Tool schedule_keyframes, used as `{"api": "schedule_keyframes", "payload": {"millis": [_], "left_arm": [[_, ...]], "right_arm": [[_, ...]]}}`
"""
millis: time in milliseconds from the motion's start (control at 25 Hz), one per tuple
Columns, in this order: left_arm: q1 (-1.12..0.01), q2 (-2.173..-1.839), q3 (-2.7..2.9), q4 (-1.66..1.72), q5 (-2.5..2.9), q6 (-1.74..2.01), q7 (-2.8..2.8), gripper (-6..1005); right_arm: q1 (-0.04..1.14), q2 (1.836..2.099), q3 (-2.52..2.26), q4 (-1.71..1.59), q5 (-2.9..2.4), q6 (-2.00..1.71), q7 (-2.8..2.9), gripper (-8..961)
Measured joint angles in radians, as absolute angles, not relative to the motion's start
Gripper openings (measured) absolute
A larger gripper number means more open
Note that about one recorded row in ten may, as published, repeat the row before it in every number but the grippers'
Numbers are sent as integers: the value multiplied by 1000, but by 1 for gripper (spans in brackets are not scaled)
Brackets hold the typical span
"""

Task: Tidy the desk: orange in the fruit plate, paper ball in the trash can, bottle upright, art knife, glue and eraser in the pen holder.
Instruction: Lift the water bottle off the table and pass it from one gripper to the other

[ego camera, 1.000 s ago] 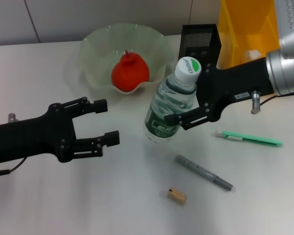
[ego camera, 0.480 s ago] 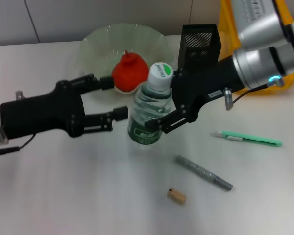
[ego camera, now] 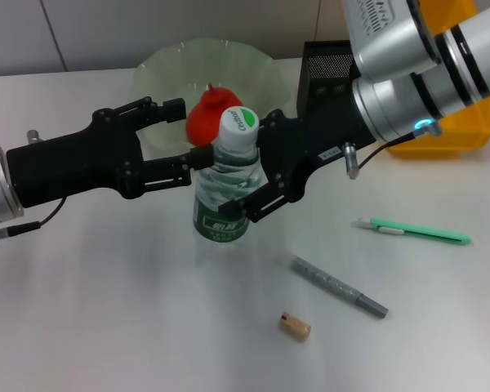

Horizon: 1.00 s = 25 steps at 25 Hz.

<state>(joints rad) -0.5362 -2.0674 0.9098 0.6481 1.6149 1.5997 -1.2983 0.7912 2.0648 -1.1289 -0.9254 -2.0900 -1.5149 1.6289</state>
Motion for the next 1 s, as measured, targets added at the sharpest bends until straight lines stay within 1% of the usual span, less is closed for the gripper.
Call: {"api": "schedule_keyframes", "payload": {"millis": [560,1000], "left_arm": [[-551,-2074,973,647,1591,1602,-1291,858],[-554,-2074,991,647,1575,1593,-1289,858]], "right_arm": [[837,2071,-1130,-844,-2091,-1481,1615,792],[849,2076,-1170,-831,-2091,-1449,1616,794]]}}
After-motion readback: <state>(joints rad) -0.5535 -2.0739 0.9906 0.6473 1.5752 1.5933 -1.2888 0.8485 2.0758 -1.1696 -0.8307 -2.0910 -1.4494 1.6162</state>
